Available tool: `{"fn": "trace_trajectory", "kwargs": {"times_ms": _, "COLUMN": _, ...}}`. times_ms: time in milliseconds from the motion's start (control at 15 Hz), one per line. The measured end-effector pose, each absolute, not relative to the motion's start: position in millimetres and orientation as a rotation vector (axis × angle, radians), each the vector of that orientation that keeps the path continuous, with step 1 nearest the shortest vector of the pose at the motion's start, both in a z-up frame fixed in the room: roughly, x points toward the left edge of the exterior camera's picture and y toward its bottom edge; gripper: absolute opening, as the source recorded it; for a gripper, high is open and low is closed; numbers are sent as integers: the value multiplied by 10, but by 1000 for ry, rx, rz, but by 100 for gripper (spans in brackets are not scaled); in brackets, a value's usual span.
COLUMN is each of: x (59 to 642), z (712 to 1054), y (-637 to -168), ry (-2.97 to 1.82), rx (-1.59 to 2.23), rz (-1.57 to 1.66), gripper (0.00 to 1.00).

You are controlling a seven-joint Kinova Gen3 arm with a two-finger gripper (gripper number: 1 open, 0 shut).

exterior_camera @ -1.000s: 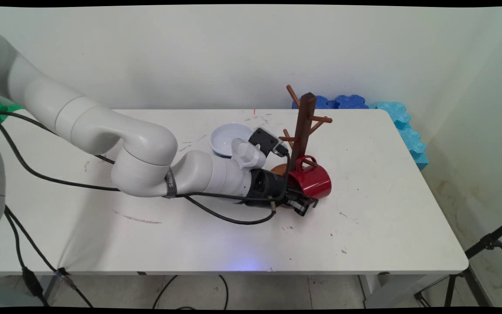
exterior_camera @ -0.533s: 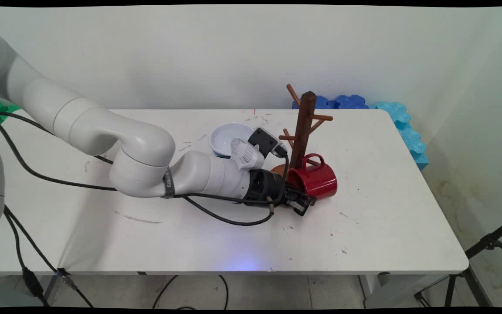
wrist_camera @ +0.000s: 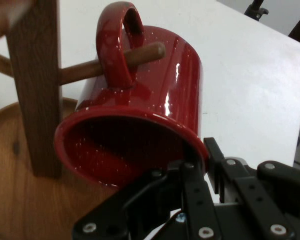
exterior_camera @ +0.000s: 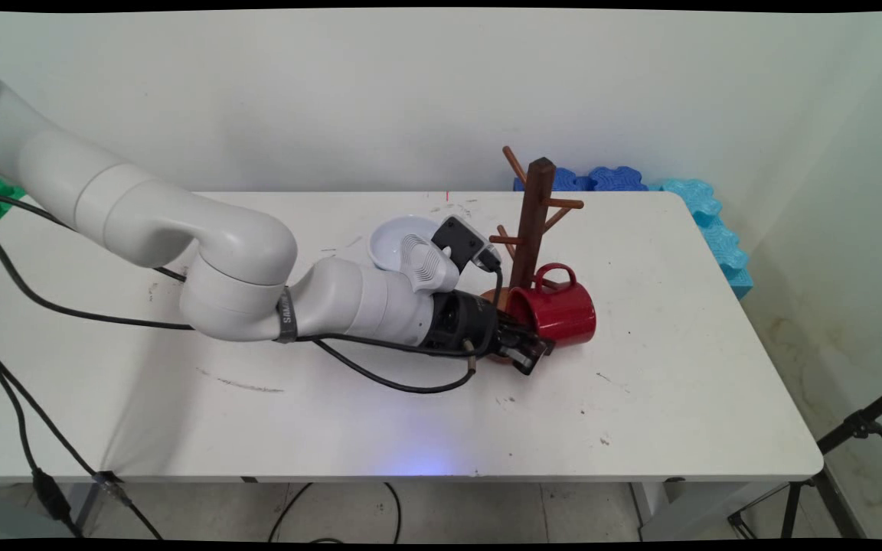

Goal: Place the picked object on the table

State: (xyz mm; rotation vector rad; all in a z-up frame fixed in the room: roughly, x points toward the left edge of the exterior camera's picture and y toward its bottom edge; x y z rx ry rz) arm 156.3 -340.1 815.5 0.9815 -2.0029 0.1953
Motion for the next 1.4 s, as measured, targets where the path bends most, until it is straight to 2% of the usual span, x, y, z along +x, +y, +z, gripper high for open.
{"fn": "trace_trajectory", "kwargs": {"times_ms": 1400, "x": 1567, "z": 8621, "y": -3064, "ry": -1992, "rx": 892, "rz": 151, "gripper": 0}}
